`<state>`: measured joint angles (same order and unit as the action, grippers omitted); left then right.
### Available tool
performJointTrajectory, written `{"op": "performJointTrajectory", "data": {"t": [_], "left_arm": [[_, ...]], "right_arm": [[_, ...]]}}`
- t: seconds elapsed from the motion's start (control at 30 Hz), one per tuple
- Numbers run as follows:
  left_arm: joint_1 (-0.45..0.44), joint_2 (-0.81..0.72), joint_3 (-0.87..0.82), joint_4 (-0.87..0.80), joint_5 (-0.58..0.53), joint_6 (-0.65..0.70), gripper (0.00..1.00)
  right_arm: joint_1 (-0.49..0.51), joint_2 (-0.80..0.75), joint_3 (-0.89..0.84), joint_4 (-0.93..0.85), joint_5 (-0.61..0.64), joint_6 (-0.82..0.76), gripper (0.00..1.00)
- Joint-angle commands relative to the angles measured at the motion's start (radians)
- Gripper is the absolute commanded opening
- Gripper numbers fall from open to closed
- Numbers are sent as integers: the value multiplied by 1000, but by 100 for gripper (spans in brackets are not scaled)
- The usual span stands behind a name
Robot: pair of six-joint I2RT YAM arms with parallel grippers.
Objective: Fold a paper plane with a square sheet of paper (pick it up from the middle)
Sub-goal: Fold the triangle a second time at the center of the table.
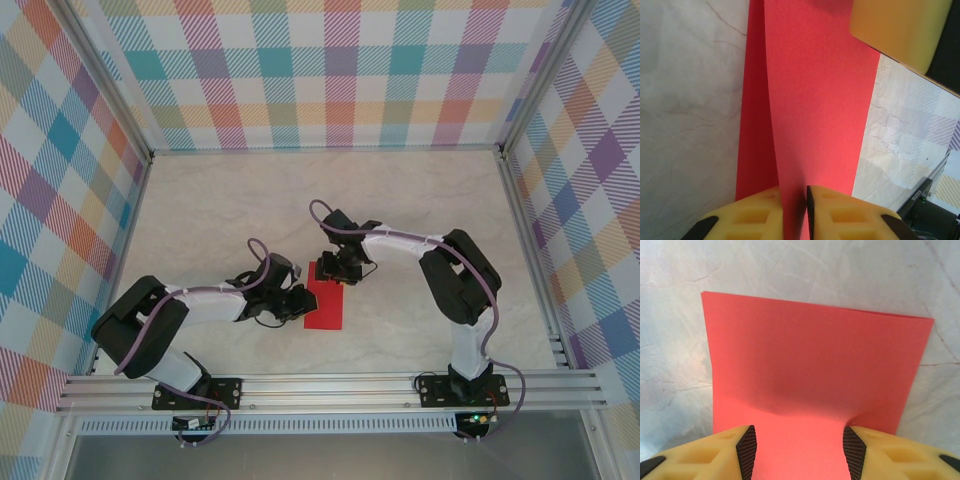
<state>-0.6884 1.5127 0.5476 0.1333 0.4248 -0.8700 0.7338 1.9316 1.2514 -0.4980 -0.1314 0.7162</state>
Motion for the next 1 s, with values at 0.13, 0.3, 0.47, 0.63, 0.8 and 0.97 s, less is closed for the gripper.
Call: {"op": "performJointTrajectory", "data": {"t": [0.13,0.3,0.47,0.63,0.8,0.97], "left_arm": [[12,27,46,-22,-36,12,10],[28,7,58,-53,-78,17,5],[48,-13,64,-66,-98,23,4],[59,0,66,-53,-98,24,4],[58,14,68,-35,-66,17,4],[59,17,62,-37,-55,18,6]], "right_arm": [[-9,-156,-104,90,50,-23,56],[-10,-233,-182,120,99,-13,56],[-10,-269,-243,155,104,6,55],[-11,-270,-280,193,72,27,55],[-10,-249,-294,241,-16,31,54],[-10,-202,-295,278,-123,32,47]]}}
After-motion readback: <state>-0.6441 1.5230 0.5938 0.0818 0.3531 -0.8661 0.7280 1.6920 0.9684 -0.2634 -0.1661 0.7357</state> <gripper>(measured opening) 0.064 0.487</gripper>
